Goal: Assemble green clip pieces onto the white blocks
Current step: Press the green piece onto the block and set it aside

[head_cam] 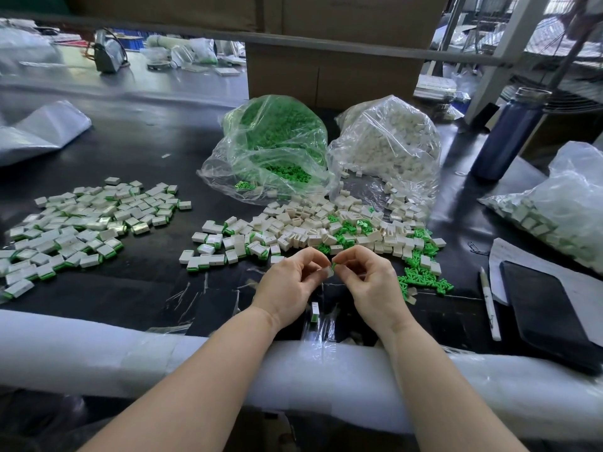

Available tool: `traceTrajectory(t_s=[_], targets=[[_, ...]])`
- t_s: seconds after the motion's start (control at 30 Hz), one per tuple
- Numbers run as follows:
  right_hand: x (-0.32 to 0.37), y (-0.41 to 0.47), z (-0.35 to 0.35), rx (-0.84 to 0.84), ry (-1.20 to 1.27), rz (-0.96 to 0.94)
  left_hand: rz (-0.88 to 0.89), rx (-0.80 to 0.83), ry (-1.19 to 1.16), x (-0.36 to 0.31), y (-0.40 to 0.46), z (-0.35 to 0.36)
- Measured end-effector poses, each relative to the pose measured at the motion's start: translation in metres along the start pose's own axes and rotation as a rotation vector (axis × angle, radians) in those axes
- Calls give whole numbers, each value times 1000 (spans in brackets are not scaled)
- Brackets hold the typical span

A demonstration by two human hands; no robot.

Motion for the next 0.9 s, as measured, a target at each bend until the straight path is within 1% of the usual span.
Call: traceTrajectory(t_s=[0.1, 0.23, 0.37, 0.6, 0.8, 0.9], targets=[[1, 0, 0, 0, -6, -8, -8, -2, -3, 1, 0, 0], [2, -1, 2, 29, -26, 0, -35, -19, -76, 1, 1, -2], [4, -1, 0, 22, 53, 33, -53, -18, -131, 0, 1, -3], [1, -1, 1, 27, 125, 100, -54, -8, -118, -3, -1, -4], [-3, -1, 3, 73, 117, 136, -43, 47, -68, -2, -3, -1], [-4, -2, 3, 81, 120, 146, -41, 47, -58, -1, -3, -1]])
Point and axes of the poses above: each hand's wrist, its own y-axis towards the middle knuckle, its own z-axis out of the palm, x = y × z, the point moved 8 cm from there along y, towards the middle knuckle, and after that the axes turned 7 degrees about -x, right-handed, at the moved point
